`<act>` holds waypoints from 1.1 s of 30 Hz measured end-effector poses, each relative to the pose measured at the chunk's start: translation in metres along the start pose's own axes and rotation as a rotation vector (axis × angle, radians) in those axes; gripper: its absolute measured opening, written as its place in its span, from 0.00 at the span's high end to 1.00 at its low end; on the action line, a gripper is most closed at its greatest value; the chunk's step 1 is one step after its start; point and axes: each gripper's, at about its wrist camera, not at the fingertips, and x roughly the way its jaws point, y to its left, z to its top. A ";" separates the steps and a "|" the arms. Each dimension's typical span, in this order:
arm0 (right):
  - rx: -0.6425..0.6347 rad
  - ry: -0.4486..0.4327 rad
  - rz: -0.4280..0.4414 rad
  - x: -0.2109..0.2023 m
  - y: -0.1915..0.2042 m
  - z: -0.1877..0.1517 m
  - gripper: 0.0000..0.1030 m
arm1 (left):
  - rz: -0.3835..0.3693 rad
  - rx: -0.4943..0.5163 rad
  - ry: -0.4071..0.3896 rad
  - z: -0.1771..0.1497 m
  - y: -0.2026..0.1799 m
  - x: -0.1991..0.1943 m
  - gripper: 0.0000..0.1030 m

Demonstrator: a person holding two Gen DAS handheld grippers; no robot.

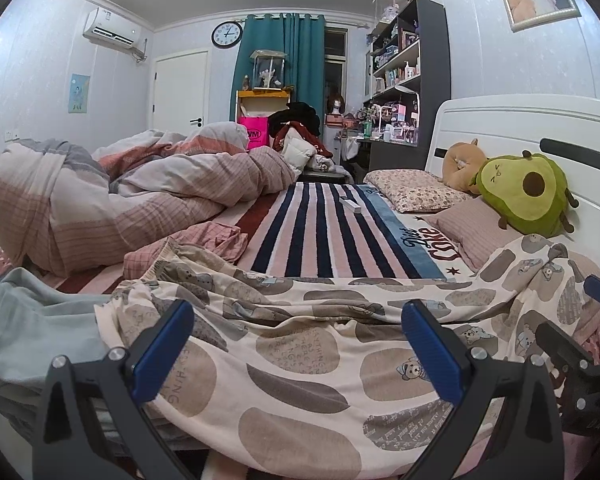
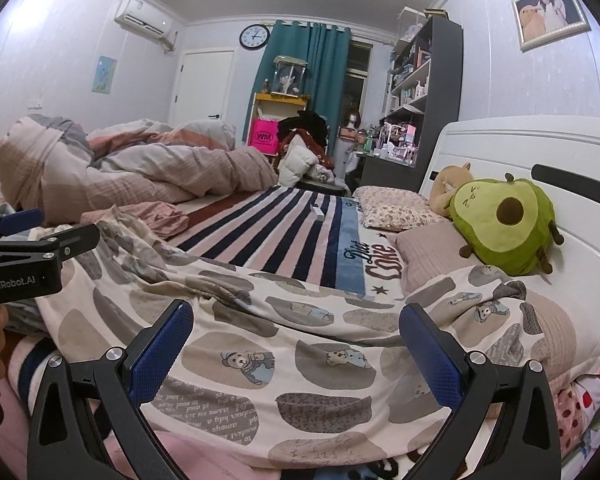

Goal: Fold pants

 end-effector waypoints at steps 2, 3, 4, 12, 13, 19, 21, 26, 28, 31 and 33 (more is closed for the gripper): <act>0.001 0.000 0.000 0.000 0.001 0.000 0.00 | 0.001 0.001 0.001 0.000 0.000 0.000 0.01; 0.002 0.001 0.001 0.000 0.001 0.000 0.00 | 0.000 0.001 0.001 -0.001 0.000 0.000 0.01; 0.002 0.001 0.001 0.000 0.001 0.000 0.00 | 0.000 0.000 0.001 -0.001 0.000 0.000 0.01; 0.000 0.000 0.000 0.000 0.001 0.000 0.00 | 0.000 0.000 0.001 -0.001 0.000 0.000 0.01; 0.001 0.000 0.001 0.000 0.000 0.000 0.00 | 0.000 0.000 0.002 -0.001 0.000 0.000 0.01; 0.000 -0.001 -0.001 0.000 0.001 0.000 0.00 | -0.002 0.000 0.003 -0.002 0.000 0.001 0.01; -0.001 0.000 -0.001 0.000 0.001 0.000 0.00 | -0.001 -0.001 0.002 -0.002 0.000 0.001 0.01; -0.001 0.000 -0.002 0.000 0.000 0.000 0.00 | 0.001 -0.004 0.010 -0.006 0.001 0.002 0.01; 0.000 -0.001 0.000 0.000 0.000 0.000 0.00 | 0.007 -0.003 0.014 -0.008 0.002 0.002 0.01; 0.006 0.000 0.010 0.000 0.000 0.000 0.00 | 0.032 0.001 0.025 -0.008 0.002 0.003 0.01; 0.017 0.000 0.029 0.001 -0.002 0.000 0.00 | 0.048 0.008 0.033 -0.008 0.001 0.004 0.01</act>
